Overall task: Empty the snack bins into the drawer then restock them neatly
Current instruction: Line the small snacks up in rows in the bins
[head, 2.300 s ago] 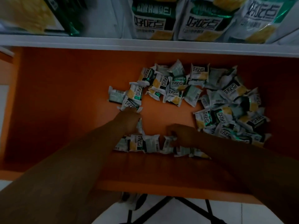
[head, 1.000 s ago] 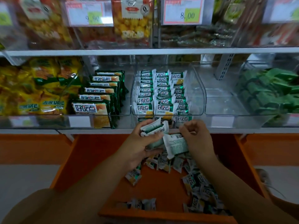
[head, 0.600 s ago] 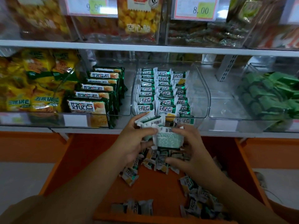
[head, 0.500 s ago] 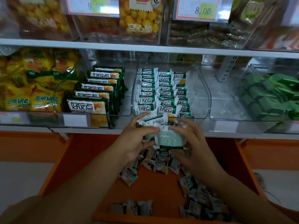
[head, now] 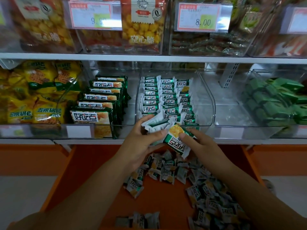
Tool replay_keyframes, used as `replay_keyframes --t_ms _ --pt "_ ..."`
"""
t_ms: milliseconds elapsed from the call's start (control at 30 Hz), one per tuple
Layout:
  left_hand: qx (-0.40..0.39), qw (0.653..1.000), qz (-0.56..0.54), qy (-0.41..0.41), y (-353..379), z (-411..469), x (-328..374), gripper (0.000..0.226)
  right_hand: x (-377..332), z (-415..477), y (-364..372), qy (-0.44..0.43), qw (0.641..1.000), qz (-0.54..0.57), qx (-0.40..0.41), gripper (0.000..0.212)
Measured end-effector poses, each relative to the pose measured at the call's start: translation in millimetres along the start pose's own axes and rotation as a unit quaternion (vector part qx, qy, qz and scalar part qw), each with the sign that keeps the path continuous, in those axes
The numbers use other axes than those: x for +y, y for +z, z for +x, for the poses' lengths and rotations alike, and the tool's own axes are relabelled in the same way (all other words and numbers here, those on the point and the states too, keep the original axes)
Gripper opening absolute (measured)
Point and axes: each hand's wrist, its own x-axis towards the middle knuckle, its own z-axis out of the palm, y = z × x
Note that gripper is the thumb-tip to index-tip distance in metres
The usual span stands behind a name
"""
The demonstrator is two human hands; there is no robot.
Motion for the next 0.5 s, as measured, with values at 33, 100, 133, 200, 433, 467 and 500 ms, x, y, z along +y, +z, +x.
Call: replay_keyframes --t_ms 33,100,133,200,433,467,500 --pt "-0.001 1.000 0.006 0.002 0.1 0.1 -1.2 0.066 -1.2 0.4 0.9 0.015 1.000 -0.007 -0.009 0.013" --pt "0.008 1.000 0.014 0.011 -0.5 1.7 -2.1 0.062 -2.6 1.4 0.9 0.033 0.999 -0.006 -0.024 0.033" --pt "0.016 1.000 0.017 0.016 -0.9 3.1 -2.3 0.059 -3.2 2.3 0.4 0.037 0.999 -0.005 -0.030 0.041" --pt "0.033 0.999 0.020 0.025 -1.3 6.3 -3.3 0.056 -2.4 5.8 -0.6 0.038 0.998 0.007 -0.040 0.047" --pt "0.062 0.996 0.062 0.022 -5.9 16.1 -1.3 0.063 10.7 24.5 -4.3 0.068 0.995 0.033 0.064 0.047" --pt "0.065 0.996 0.066 0.019 -6.7 16.3 -0.2 0.065 12.6 26.6 -6.4 0.062 0.995 0.030 0.075 0.046" --pt "0.064 0.996 0.066 0.018 -7.5 16.2 1.0 0.065 13.2 27.9 -7.5 0.058 0.995 0.028 0.082 0.046"
